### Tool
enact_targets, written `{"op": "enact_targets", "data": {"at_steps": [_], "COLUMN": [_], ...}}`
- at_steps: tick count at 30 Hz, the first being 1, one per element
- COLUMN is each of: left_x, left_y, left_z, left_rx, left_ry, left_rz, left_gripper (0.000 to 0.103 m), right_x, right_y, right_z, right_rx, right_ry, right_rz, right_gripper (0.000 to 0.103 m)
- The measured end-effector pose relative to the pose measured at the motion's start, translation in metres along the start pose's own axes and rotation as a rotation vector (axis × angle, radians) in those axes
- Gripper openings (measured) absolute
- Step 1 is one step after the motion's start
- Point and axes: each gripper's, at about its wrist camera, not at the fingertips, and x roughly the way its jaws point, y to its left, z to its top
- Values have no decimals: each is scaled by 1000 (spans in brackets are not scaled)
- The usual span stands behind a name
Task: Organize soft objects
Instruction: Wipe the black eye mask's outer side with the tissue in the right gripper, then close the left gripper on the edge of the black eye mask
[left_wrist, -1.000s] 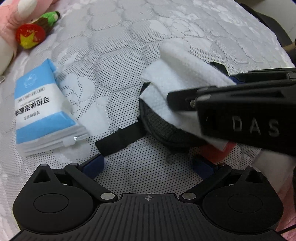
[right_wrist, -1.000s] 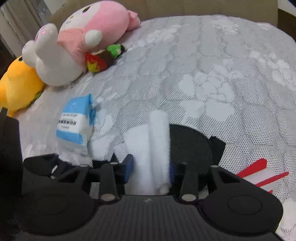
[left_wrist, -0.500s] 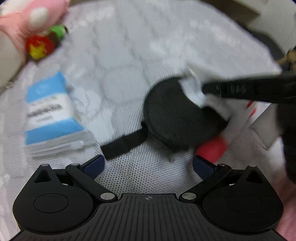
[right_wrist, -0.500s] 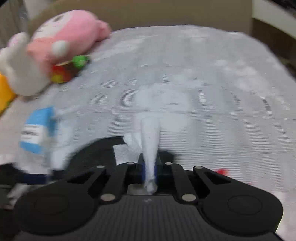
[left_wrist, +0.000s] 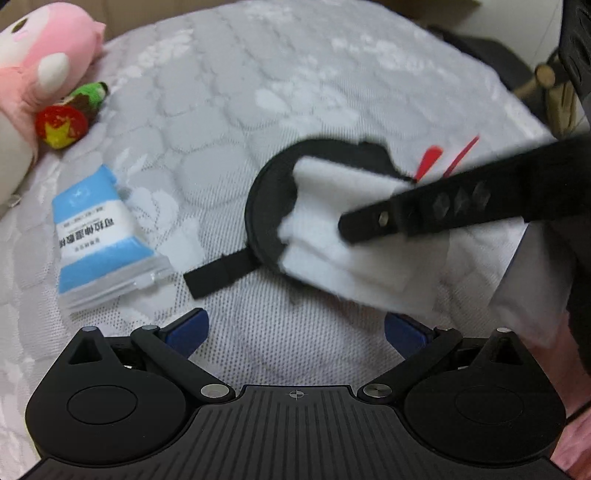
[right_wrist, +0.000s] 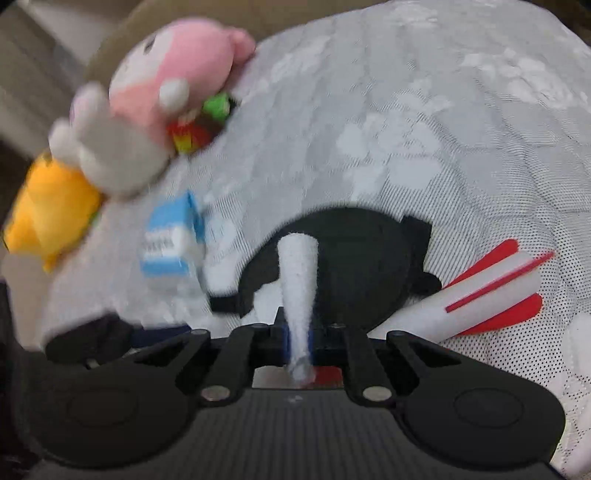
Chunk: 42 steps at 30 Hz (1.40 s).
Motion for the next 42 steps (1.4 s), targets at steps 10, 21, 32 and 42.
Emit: {"op": "enact_targets", "data": {"at_steps": [10, 21, 32, 42], "left_x": [6, -6, 61, 68], "left_y": [20, 43, 2, -31], "left_z": [2, 20, 77, 86], "left_rx": [-127, -248, -82, -201], "left_ry": [3, -197, -33, 70], "left_rz": [-105, -124, -51, -137], "left_gripper": [103, 103, 103, 100], "right_x": [-21, -36, -42, -49], "right_y": [-35, -93, -107, -125], "right_z": [14, 26, 26, 27], "right_rx": [0, 292, 339, 425], "right_ry": [-42, -194, -208, -232], "right_rz": [-133, -6, 86, 169], "right_gripper": [13, 16, 16, 17]}}
